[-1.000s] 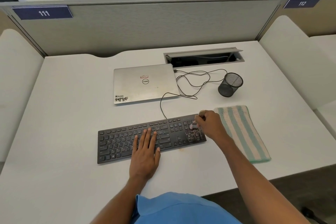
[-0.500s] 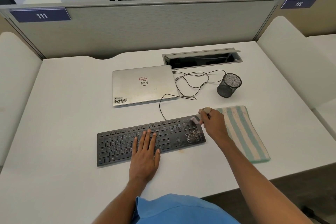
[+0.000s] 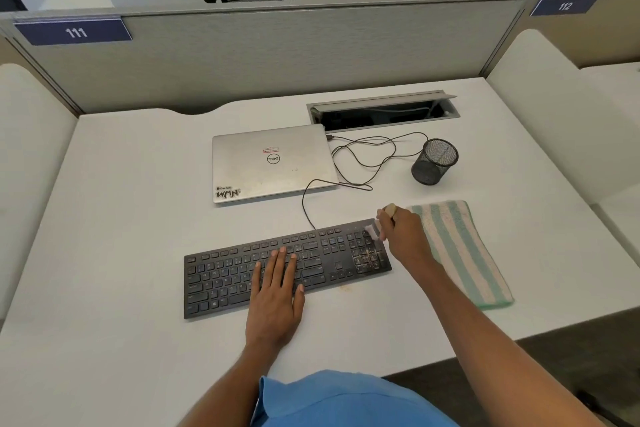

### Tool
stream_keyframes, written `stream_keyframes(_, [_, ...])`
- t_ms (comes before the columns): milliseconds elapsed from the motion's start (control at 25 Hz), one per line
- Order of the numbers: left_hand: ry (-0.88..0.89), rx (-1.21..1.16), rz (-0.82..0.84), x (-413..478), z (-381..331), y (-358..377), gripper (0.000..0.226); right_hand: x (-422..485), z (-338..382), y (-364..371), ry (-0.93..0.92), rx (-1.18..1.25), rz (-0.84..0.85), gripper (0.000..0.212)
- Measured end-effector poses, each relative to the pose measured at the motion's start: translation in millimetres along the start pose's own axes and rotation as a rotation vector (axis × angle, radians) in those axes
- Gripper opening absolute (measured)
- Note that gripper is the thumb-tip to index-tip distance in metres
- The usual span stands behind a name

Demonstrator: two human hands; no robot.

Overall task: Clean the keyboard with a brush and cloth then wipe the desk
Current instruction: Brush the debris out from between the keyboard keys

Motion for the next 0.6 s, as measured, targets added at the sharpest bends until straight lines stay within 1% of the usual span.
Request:
stream_keyframes(80, [-0.004,0.002,0.006,0.5,0.6,0.2,0.065,-2.5,2.1,2.1,-0.006,-0.003,0.003,0.044])
stream_keyframes(280, [-0.006,0.007,0.011,0.0,0.6,1.1,0.065,-4.0,-13.1,11.9,-0.001,-0.103,0.117,0.049])
stream_keyframes(320, [-0.003,0.005,0.005,-0.4,0.4,0.5,0.065,-2.1,-12.7,8.5,0.002,-0.118,0.118,0.048])
stream_keyframes(400, [0.0,-0.004,-0.002,-0.7,-0.5,-1.0,0.065,1.3,-11.9,3.4,0.016,-0.056,0.089,0.047])
stream_keyframes(520, [0.003,-0.003,-0.006,-0.5,-1.2,-1.9,0.065,-4.9,-6.8,-0.7,-0.012,0.015,0.032,0.042])
stream_keyframes(600, [0.004,-0.004,-0.003,0.0,-0.9,-1.8,0.065,-10.2,-13.7,4.0,-0.002,0.004,0.071,0.044])
Point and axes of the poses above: each hand's wrist, its own x-axis towards the middle knuckle, its own y-axis out of the palm, z = x × y, the point moved 7 cm from there along x, towards the middle knuckle, and after that the axes turned 14 degrees about -x, right-handed, at the moved point
